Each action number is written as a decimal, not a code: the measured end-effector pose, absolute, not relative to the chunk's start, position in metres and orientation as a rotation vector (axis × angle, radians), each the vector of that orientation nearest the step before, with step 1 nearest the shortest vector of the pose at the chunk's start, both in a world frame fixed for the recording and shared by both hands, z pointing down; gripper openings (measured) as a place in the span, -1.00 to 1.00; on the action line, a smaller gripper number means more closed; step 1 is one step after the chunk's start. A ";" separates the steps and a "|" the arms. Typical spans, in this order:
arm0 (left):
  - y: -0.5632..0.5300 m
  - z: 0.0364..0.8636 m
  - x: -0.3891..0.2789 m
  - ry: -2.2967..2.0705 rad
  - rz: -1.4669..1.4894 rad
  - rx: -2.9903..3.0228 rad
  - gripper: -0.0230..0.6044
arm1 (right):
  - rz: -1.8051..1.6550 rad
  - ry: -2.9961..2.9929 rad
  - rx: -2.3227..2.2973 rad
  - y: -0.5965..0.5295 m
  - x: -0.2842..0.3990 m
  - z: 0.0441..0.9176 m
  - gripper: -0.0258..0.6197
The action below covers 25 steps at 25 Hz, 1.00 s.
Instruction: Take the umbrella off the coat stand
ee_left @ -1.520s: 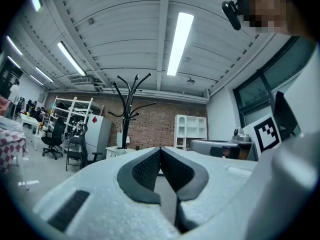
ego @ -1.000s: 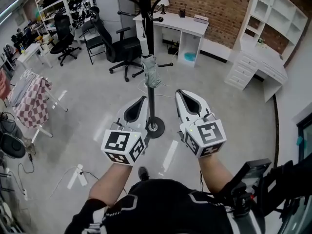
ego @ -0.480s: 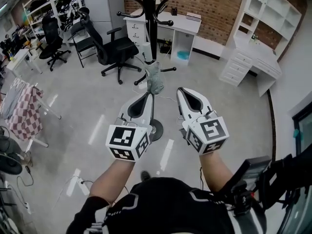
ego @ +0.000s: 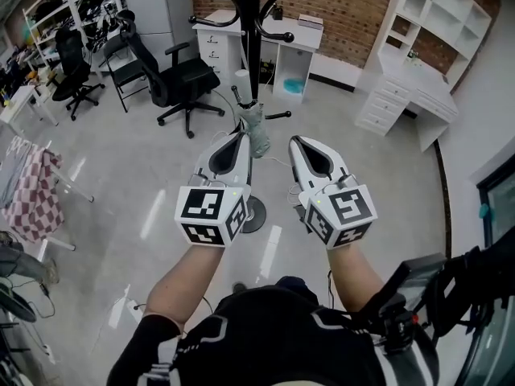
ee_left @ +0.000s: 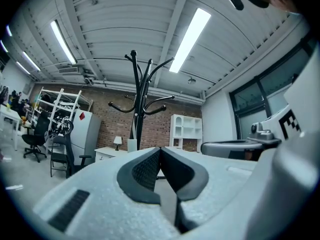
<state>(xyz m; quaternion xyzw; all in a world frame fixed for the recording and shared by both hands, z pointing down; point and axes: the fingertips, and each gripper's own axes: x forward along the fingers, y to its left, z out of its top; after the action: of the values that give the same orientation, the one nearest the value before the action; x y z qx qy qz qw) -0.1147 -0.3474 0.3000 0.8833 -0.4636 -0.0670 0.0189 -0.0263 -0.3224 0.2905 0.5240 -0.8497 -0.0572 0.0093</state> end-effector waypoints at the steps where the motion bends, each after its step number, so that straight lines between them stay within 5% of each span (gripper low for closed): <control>1: -0.352 0.298 -0.115 -1.453 -0.203 2.744 -0.90 | -0.182 -2.658 1.633 -0.325 -0.026 0.290 -0.92; 20: -0.495 0.267 -0.081 -1.693 -0.114 2.617 -0.90 | -0.230 -2.752 1.554 -0.394 0.030 0.265 -0.92; 25: -0.519 0.266 -0.082 -1.773 -0.099 2.570 -0.60 | -0.232 -2.767 1.534 -0.405 0.040 0.268 -0.92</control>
<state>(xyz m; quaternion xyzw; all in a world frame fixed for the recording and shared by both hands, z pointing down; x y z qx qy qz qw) -0.0825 -0.5188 0.2662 0.8227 -0.5675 -0.0317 0.0087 0.0403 -0.4050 0.2685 0.4836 -0.8721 -0.0732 -0.0152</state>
